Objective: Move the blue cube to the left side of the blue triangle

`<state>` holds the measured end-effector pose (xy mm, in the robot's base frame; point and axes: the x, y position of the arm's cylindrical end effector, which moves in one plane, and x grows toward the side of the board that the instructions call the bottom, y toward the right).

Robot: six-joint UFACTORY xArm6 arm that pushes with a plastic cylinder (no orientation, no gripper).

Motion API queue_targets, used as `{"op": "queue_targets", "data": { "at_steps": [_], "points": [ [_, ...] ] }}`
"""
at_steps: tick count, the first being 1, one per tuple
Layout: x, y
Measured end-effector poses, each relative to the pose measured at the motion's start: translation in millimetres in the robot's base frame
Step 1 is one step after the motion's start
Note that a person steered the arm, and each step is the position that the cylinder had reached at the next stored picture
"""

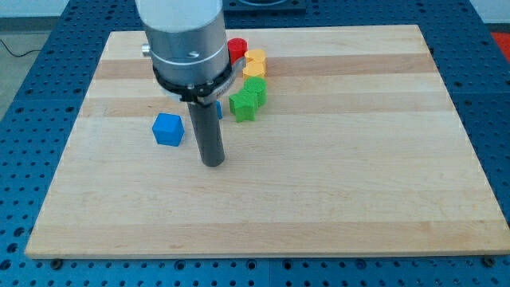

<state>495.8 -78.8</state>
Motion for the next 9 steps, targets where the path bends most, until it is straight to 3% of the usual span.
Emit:
{"op": "queue_targets", "data": {
  "at_steps": [2, 4, 5, 6, 7, 8, 9],
  "points": [
    [-21.8, -66.8],
    [-60.5, -77.8],
    [-43.6, -79.6],
    [-29.9, -120.0],
    [-68.5, -174.0],
    [-103.8, -179.6],
    [-109.8, -166.7]
  ]
}}
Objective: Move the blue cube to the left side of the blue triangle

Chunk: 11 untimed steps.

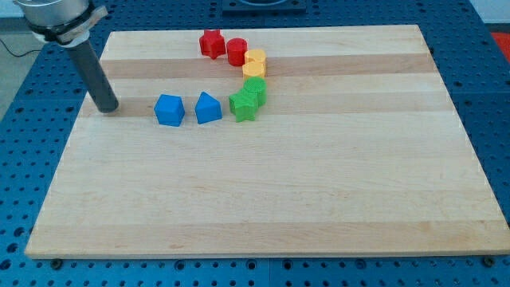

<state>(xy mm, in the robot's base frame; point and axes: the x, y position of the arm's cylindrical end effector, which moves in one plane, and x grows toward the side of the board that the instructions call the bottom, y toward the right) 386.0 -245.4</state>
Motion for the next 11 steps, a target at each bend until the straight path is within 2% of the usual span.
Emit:
{"op": "queue_targets", "data": {
  "at_steps": [1, 5, 9, 11],
  "points": [
    [0.0, 22.1],
    [25.5, 32.6],
    [25.5, 100.0],
    [19.2, 66.1]
  ]
}}
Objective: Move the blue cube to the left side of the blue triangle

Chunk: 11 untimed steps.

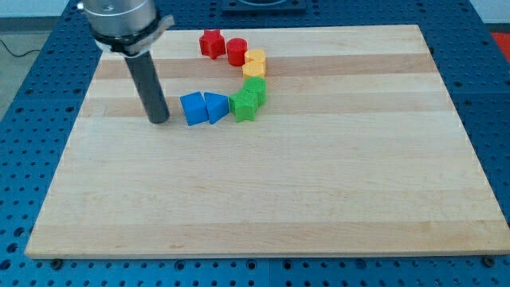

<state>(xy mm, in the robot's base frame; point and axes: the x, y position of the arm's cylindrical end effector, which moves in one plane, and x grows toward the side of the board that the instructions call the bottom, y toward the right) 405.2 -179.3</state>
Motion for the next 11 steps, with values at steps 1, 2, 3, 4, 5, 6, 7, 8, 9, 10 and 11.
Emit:
{"op": "queue_targets", "data": {
  "at_steps": [1, 2, 3, 4, 5, 6, 7, 8, 9, 10, 11],
  "points": [
    [-32.7, -6.5],
    [-56.9, -4.0],
    [-57.1, 15.9],
    [-56.9, 32.3],
    [-48.1, 39.5],
    [-38.0, 42.0],
    [-35.9, 42.0],
    [-29.2, 42.0],
    [-29.0, 42.0],
    [-55.4, 40.0],
    [-81.1, 33.8]
  ]
}}
